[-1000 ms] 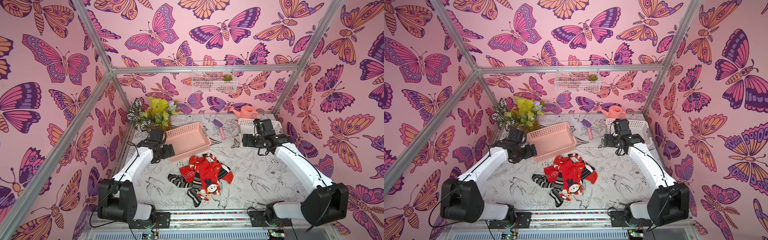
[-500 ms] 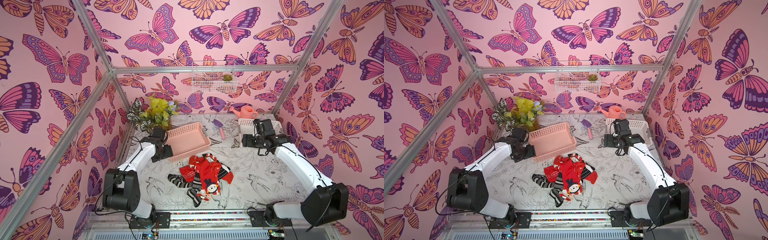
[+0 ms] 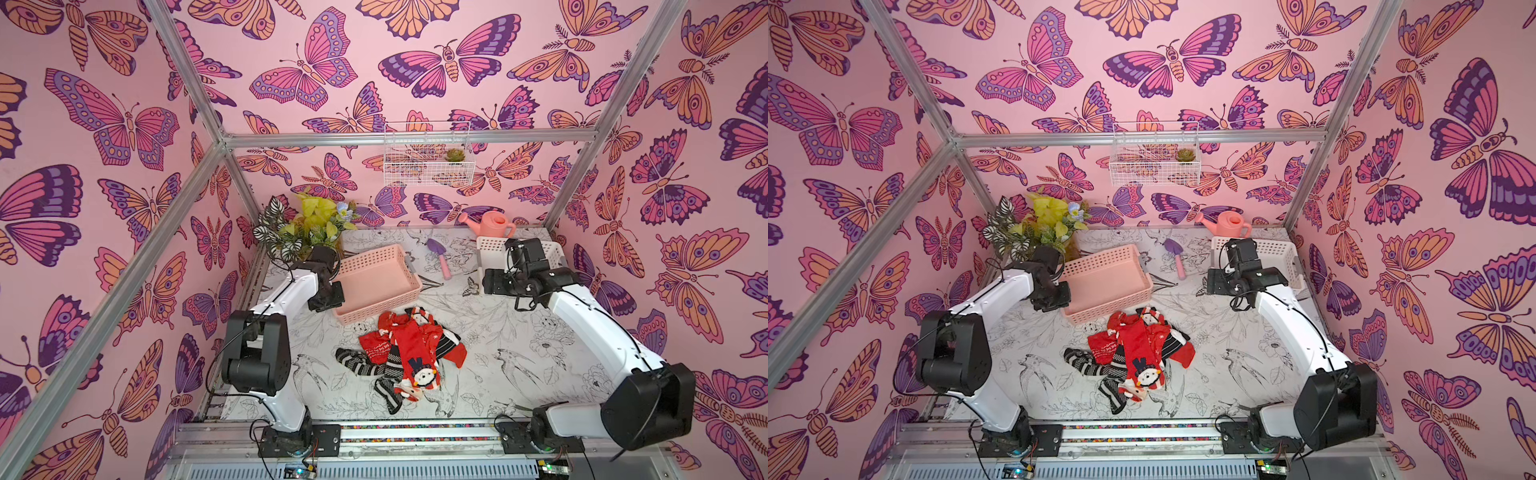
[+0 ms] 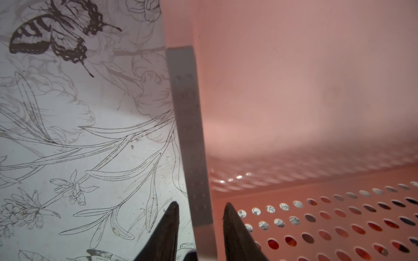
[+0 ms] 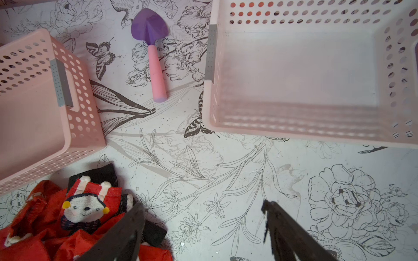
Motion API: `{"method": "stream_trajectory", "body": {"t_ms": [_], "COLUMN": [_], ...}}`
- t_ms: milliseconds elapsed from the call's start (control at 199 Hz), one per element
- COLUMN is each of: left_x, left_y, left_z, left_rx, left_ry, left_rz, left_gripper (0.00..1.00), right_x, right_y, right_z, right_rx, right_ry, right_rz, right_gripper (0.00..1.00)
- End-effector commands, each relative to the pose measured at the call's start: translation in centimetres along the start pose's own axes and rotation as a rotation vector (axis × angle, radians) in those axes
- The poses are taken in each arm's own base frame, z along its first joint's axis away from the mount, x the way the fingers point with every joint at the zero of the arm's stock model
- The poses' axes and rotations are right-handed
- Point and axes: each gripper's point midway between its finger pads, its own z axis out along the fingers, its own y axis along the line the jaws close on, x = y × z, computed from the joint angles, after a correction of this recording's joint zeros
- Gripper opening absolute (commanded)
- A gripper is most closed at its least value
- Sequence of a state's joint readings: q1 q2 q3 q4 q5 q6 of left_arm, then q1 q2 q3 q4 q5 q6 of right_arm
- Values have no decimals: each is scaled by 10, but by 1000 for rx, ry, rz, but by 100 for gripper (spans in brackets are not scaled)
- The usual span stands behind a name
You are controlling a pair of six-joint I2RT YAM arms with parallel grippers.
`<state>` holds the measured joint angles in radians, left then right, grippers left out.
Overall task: Sort the socks into the basket by color
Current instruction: Adjust the bin at the center of the board, then move the bin to the center of the board.
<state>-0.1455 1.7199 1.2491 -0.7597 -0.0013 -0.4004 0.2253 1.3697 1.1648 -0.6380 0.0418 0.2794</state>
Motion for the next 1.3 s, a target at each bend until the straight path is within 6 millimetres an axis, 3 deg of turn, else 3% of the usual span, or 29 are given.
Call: {"method": "stream_trajectory", "body": {"t_ms": [0,266,577,692,787,817,918,1098,1294], "left_x": [-5,-29,-35,-37,-38,-39,-40,-39,-30], "left_y": [2,8,26,36,37,37,37,29,20], "left_z": [2,-7,-8,-10,-14,-16,-23,-46,-75], "left_rx": [-31,-65,-61,-64,-53,-50,-43,20,102], "left_ry": [5,-58,-65,-73,-85,-90,-109,-152,-200], "left_rz": [39,92,82,49,33,30,20,-8,-20], "left_gripper": [27,14,15,21,38,43,51,52,51], "right_x": [-8,-3,-10,-20,-31,-29,-37,-46,-45], "right_y": [9,13,10,7,7,5,6,7,-1], "right_z": [1,8,14,24,33,46,61,89,109], "right_rx": [-25,-45,-9,30,50,64,84,109,175], "right_ry": [-9,16,16,18,20,48,68,100,154], "right_rz": [-18,-31,-62,-78,-90,-93,-99,-105,-114], "right_gripper": [85,84,84,84,82,81,75,60,52]}}
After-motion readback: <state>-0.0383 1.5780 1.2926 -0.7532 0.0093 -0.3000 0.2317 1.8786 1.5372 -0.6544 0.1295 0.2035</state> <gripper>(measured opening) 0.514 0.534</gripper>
